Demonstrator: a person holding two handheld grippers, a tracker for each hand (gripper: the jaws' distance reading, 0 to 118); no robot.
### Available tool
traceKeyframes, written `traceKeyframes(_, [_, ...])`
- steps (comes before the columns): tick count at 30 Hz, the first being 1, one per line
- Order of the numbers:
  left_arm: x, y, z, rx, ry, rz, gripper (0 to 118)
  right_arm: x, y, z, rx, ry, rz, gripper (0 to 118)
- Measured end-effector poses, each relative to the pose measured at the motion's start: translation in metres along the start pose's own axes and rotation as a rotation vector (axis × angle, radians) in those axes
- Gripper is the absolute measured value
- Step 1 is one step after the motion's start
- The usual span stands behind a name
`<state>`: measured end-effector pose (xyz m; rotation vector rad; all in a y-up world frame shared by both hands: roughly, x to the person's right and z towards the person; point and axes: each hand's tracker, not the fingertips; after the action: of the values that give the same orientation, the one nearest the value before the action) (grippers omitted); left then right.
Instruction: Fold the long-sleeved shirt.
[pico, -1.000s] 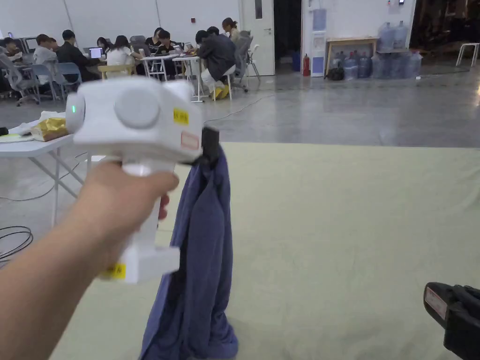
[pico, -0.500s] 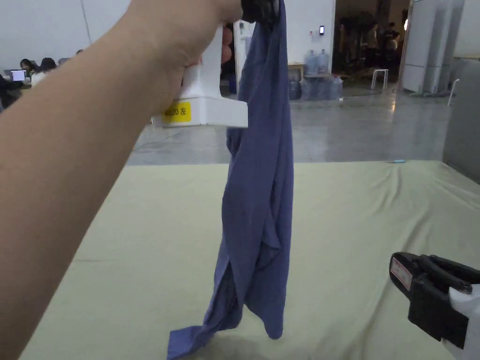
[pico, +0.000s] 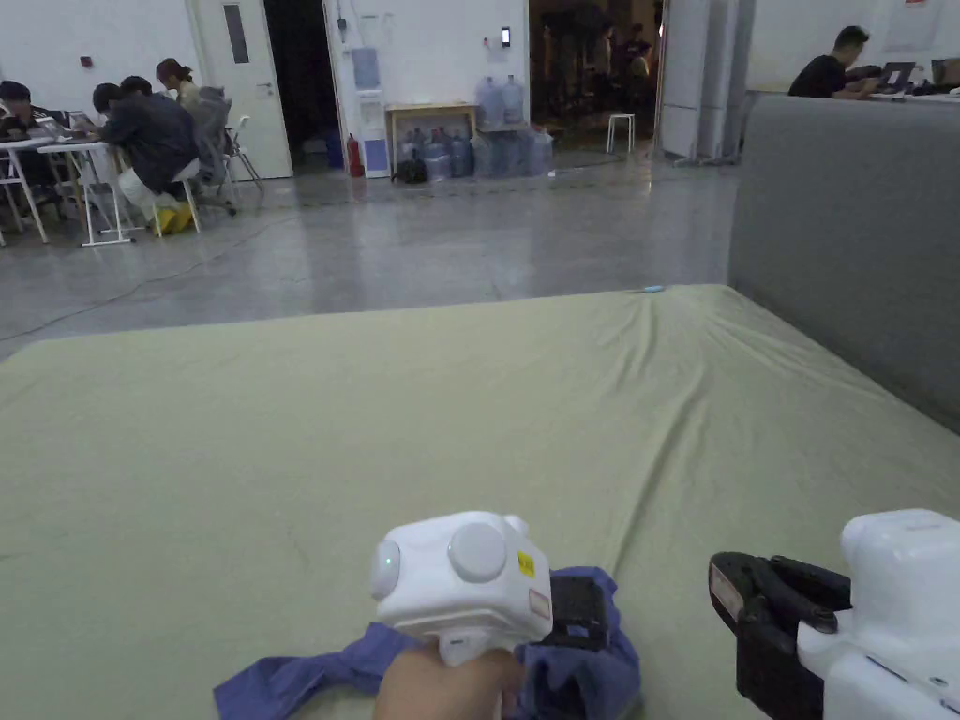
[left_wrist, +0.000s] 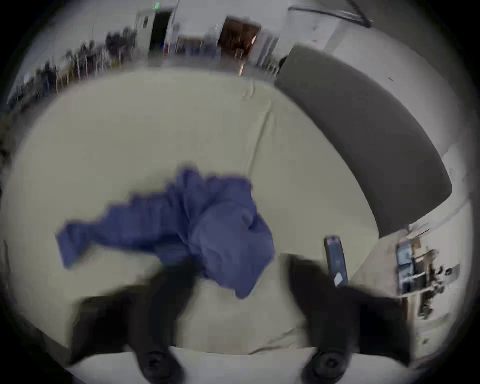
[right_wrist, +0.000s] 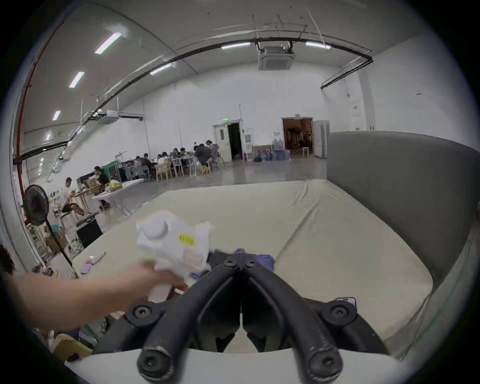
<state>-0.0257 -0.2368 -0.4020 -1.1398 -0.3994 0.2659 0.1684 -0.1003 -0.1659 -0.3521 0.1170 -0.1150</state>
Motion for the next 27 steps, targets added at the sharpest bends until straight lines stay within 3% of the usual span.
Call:
traceKeyframes(6, [-0.009,0.009,0.115,0.367,-0.196,0.011,117,0.001,-0.001,-0.008,-0.006,0.009,-0.025,0])
traceKeyframes(8, [-0.024,-0.002,0.155,0.487,-0.188,0.002,113,-0.001,-0.005,-0.010,-0.001,0.022,-0.022,0])
traceKeyframes(9, [-0.032,-0.010,0.168,0.503,-0.147,-0.015,103,-0.003,-0.008,-0.011,-0.004,0.029,-0.019,0])
traceKeyframes(10, [-0.039,-0.024,0.174,0.472,-0.066,-0.038,69,-0.005,-0.012,-0.013,-0.014,0.030,-0.018,0])
traceKeyframes(12, [-0.055,-0.051,0.168,0.424,0.156,-0.073,34,-0.008,-0.024,-0.021,-0.050,0.030,-0.026,0])
traceKeyframes(13, [-0.062,-0.063,0.162,0.407,0.223,-0.092,0,-0.009,-0.031,-0.025,-0.078,0.037,-0.033,0])
traceKeyframes(16, [-0.093,-0.095,0.123,0.185,0.245,-0.052,0,-0.012,-0.048,-0.040,-0.167,0.058,-0.065,0])
traceKeyframes(18, [-0.115,-0.098,0.104,0.132,0.120,0.056,0,-0.013,-0.058,-0.048,-0.195,0.065,-0.079,0])
traceKeyframes(20, [-0.124,-0.092,0.098,0.144,0.134,0.086,0,-0.014,-0.064,-0.053,-0.209,0.065,-0.076,0])
traceKeyframes(21, [-0.125,-0.085,0.096,0.155,0.134,0.068,27,-0.015,-0.067,-0.055,-0.219,0.064,-0.071,0])
traceKeyframes(22, [-0.124,-0.072,0.091,0.166,0.133,0.051,78,-0.014,-0.069,-0.057,-0.227,0.060,-0.068,0])
traceKeyframes(23, [-0.123,-0.059,0.085,0.185,0.156,0.028,118,-0.013,-0.071,-0.060,-0.235,0.057,-0.068,0])
traceKeyframes(27, [-0.131,0.002,0.043,0.151,0.209,-0.024,112,-0.005,-0.080,-0.071,-0.277,0.038,-0.086,0])
